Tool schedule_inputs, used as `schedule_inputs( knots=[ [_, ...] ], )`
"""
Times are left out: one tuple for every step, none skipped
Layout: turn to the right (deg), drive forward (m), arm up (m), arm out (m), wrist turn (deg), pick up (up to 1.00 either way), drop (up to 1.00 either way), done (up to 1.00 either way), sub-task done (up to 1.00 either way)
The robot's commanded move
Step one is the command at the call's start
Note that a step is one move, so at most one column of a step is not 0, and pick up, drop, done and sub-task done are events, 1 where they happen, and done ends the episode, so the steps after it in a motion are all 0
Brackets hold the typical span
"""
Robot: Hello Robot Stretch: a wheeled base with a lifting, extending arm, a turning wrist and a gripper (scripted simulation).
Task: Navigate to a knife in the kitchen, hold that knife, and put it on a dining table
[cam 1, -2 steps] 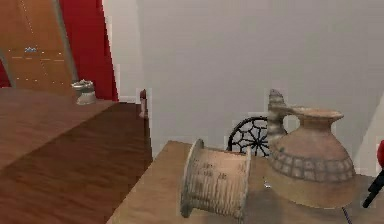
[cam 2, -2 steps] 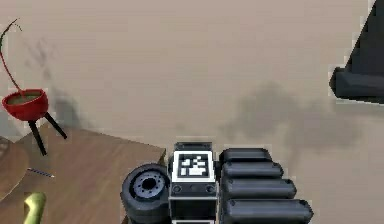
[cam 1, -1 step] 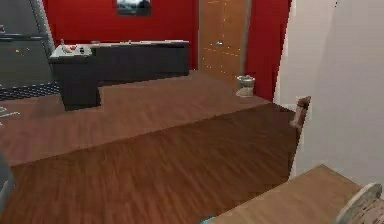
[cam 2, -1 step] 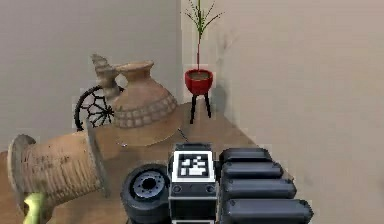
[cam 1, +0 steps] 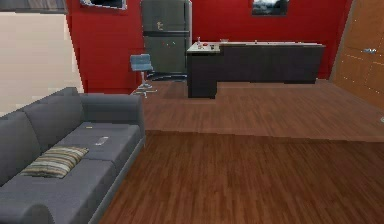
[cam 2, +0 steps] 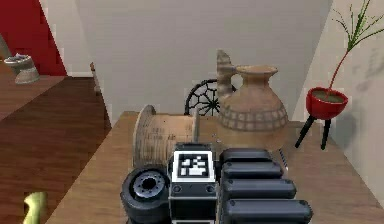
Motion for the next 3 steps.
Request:
schedule_inputs(
  knots=[
    [0.0,0.0,0.0,0.28,0.0,0.0,0.0,0.0,0.0],
    [0.0,0.0,0.0,0.0,45.0,0.0,0.0,0.0,0.0],
    [0.0,0.0,0.0,0.0,45.0,0.0,0.0,0.0,0.0]
  ],
)
